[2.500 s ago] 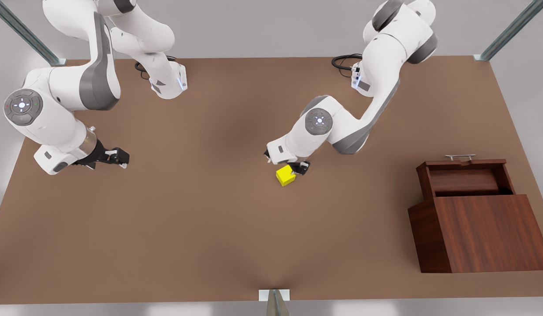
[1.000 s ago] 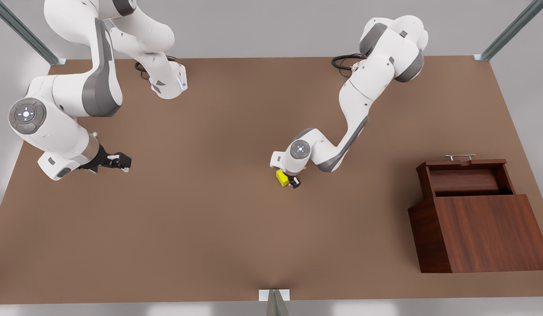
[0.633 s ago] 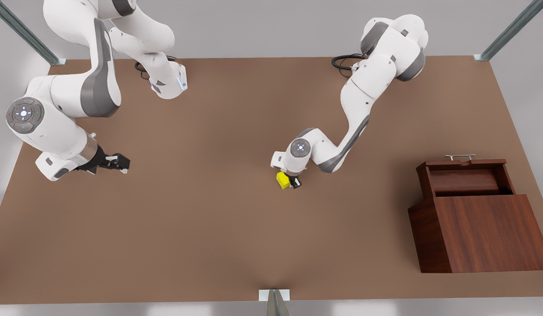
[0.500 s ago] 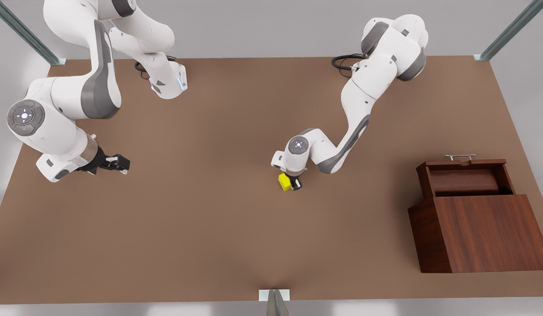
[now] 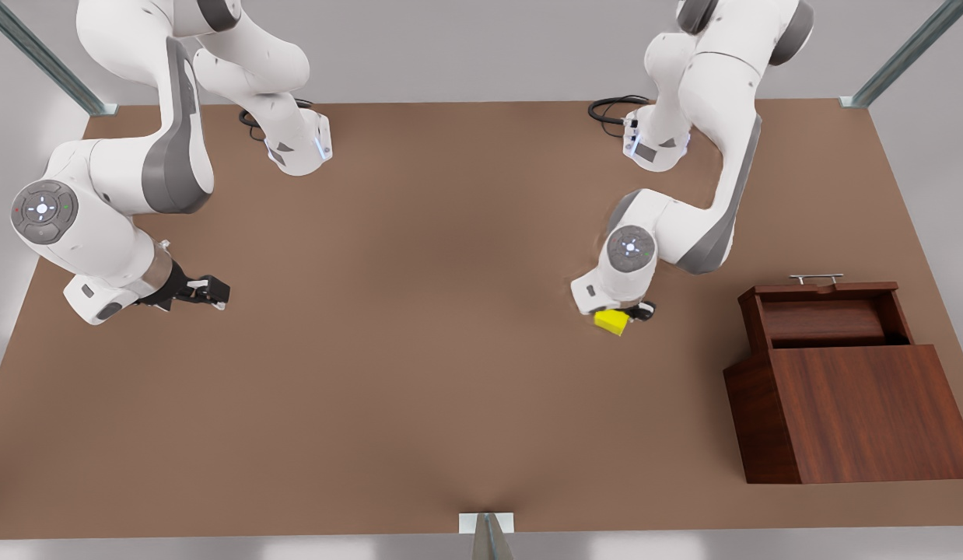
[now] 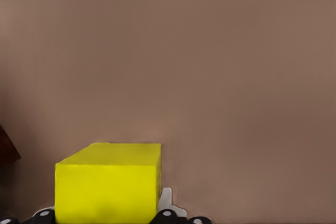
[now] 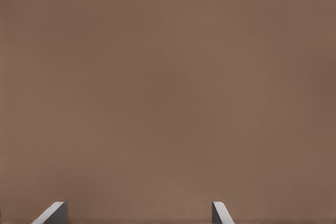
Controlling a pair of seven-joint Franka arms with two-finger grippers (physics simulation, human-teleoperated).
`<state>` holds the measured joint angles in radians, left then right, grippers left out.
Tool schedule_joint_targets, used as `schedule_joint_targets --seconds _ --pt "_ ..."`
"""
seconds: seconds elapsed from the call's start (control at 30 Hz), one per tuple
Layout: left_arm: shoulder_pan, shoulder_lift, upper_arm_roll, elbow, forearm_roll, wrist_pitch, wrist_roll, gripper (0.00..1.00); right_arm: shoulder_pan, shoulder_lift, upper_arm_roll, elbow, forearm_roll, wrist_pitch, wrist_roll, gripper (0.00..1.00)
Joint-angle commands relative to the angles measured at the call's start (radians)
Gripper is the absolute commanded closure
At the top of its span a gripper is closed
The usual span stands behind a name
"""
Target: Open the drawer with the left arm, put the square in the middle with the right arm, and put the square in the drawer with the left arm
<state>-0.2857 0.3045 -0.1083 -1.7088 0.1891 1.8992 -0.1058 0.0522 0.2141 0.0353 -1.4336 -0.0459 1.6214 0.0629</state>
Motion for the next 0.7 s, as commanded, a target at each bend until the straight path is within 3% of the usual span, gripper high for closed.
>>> schedule_joint_targets --seconds 0.0,0.07,0.17,0.37,0.67 --pt "0.014 -0.025 0.030 0.000 -0.140 -0.005 -0.035 0.40 0.000 0.001 0.000 -0.001 0.000 0.000 0.000 0.00" --pt "0.135 -0.117 0.073 -0.002 -0.175 -0.097 -0.114 0.40 0.000 0.001 0.000 -0.001 0.000 0.000 0.000 0.00" --pt "0.304 -0.147 0.081 -0.017 -0.171 -0.112 -0.094 0.40 0.000 0.001 0.000 -0.001 0.000 0.000 0.000 0.00" --pt "0.448 -0.102 0.102 -0.117 -0.161 0.081 0.072 0.39 0.000 0.001 0.000 -0.001 0.000 0.003 0.000 0.00" --pt "0.592 -0.047 0.104 -0.118 -0.138 0.116 0.239 0.37 0.000 0.001 0.000 -0.001 0.001 0.005 0.000 0.00"
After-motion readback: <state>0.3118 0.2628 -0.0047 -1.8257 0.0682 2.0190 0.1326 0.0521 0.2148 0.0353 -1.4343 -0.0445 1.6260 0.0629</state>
